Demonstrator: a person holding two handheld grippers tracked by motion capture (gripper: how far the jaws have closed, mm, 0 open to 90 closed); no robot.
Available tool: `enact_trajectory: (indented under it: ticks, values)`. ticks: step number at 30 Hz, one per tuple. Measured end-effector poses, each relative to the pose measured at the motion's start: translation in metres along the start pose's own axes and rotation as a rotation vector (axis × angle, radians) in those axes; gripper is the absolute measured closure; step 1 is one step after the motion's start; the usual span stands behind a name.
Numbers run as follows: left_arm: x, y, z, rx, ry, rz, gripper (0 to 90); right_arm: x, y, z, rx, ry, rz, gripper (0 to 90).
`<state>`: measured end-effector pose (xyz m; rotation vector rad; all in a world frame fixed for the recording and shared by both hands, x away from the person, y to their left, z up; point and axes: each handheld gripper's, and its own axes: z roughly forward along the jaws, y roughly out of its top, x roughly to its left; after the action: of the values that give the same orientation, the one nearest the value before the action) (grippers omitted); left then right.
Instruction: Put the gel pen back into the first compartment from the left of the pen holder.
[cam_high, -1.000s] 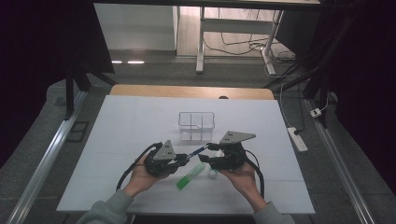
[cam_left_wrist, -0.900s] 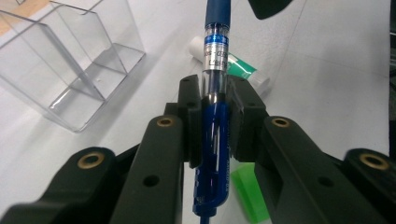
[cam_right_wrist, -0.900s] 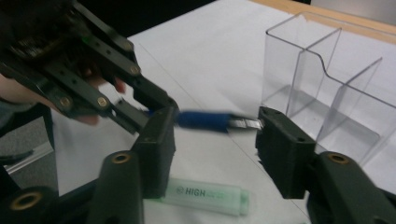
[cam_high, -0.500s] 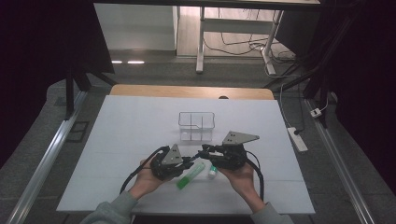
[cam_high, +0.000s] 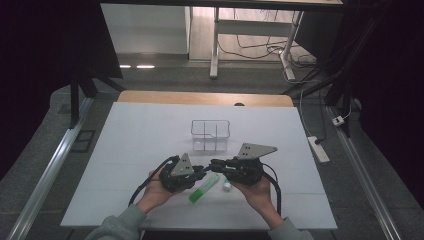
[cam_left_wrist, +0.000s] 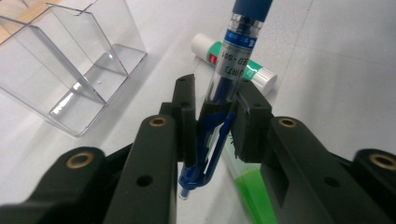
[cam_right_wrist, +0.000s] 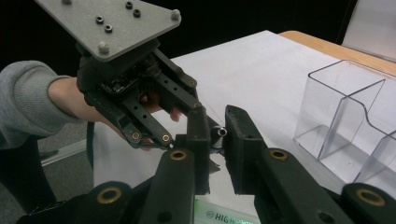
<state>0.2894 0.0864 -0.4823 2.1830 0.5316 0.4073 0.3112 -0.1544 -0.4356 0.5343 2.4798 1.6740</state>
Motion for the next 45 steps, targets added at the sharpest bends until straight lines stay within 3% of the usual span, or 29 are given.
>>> enact_trajectory:
  ticks: [4,12,17,35,42,45]
  values:
    - [0.004,-0.002,-0.002,-0.01,0.008,-0.038,63.8,0.0,0.0,-0.002,0.0,-0.029,-0.019,80.2]
    - [0.012,-0.005,-0.009,-0.003,0.025,-0.12,45.5,-0.006,-0.001,-0.009,-0.017,-0.064,-0.012,80.2]
    - [0.015,-0.012,-0.017,0.006,0.036,-0.142,40.5,-0.008,0.0,-0.014,-0.03,-0.087,-0.017,80.2]
    - [0.022,-0.054,-0.052,0.04,0.086,-0.22,35.9,-0.012,0.004,-0.027,-0.063,-0.137,-0.028,80.1]
    - [0.024,-0.068,-0.066,0.036,0.112,-0.251,35.4,-0.015,0.004,-0.029,-0.067,-0.146,-0.022,80.1]
    - [0.023,-0.075,-0.072,0.012,0.103,-0.287,35.4,-0.016,0.006,-0.029,-0.07,-0.145,-0.024,80.1]
